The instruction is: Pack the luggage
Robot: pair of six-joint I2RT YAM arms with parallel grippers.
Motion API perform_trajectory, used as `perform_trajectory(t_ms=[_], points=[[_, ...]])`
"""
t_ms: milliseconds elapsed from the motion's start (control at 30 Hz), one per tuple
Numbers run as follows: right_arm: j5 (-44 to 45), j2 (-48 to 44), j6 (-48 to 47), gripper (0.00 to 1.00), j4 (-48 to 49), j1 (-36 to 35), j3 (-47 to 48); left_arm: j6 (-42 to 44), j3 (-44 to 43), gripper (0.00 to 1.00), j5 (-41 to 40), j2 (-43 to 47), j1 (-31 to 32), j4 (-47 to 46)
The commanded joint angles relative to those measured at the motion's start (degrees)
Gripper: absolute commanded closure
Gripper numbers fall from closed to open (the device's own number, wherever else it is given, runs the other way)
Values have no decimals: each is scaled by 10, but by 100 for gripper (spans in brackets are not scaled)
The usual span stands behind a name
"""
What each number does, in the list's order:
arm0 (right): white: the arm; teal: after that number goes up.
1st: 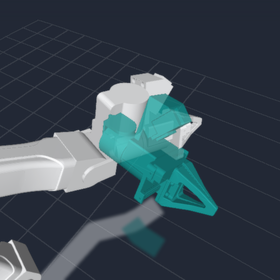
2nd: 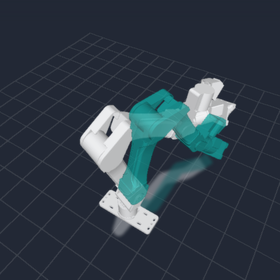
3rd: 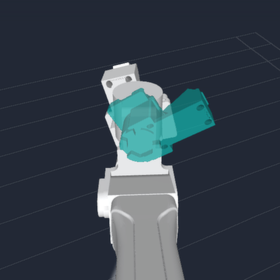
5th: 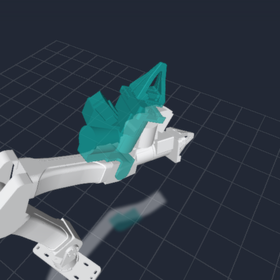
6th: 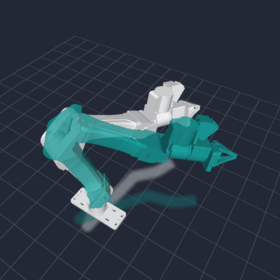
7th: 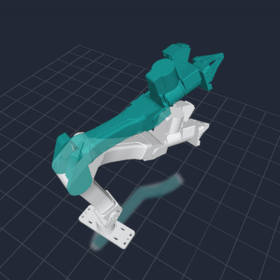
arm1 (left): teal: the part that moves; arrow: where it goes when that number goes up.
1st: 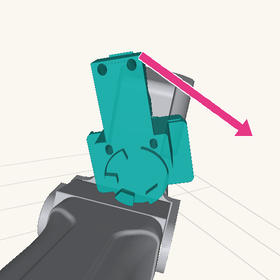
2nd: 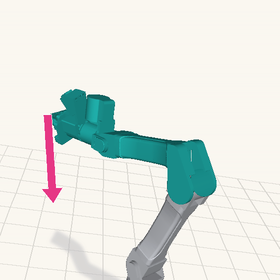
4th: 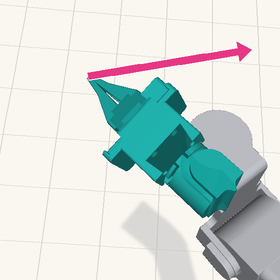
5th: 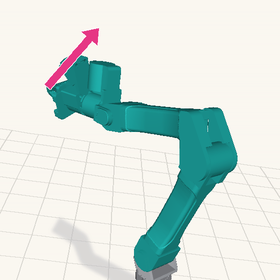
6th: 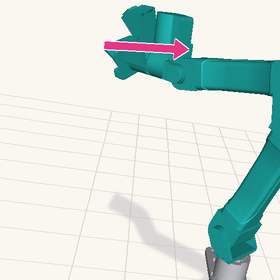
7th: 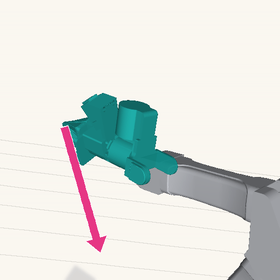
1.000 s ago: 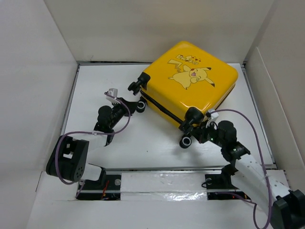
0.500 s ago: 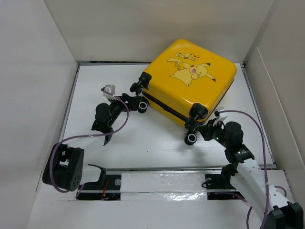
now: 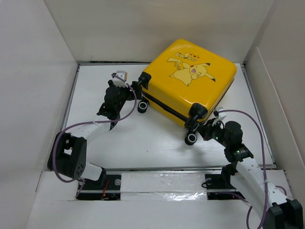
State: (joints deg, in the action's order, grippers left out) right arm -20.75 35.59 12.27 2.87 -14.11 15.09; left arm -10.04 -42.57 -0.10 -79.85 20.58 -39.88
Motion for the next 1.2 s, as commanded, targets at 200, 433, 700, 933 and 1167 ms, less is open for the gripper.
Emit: perform_trajectory(t_ms=[200, 433, 700, 933, 1167], points=[[2, -32, 2, 100, 121, -9, 11, 77, -116, 6, 25, -50, 14, 132], [4, -56, 2, 100, 109, -9, 9, 98, -206, 13, 27, -111, 14, 225], [0, -66, 2, 100, 105, -9, 8, 136, -277, 19, 52, -159, 14, 308], [-3, -73, 1, 100, 100, -9, 7, 136, -282, 6, 61, -172, 14, 340], [-6, -85, 2, 100, 100, -9, 5, 151, -318, 33, 91, -181, 14, 381]])
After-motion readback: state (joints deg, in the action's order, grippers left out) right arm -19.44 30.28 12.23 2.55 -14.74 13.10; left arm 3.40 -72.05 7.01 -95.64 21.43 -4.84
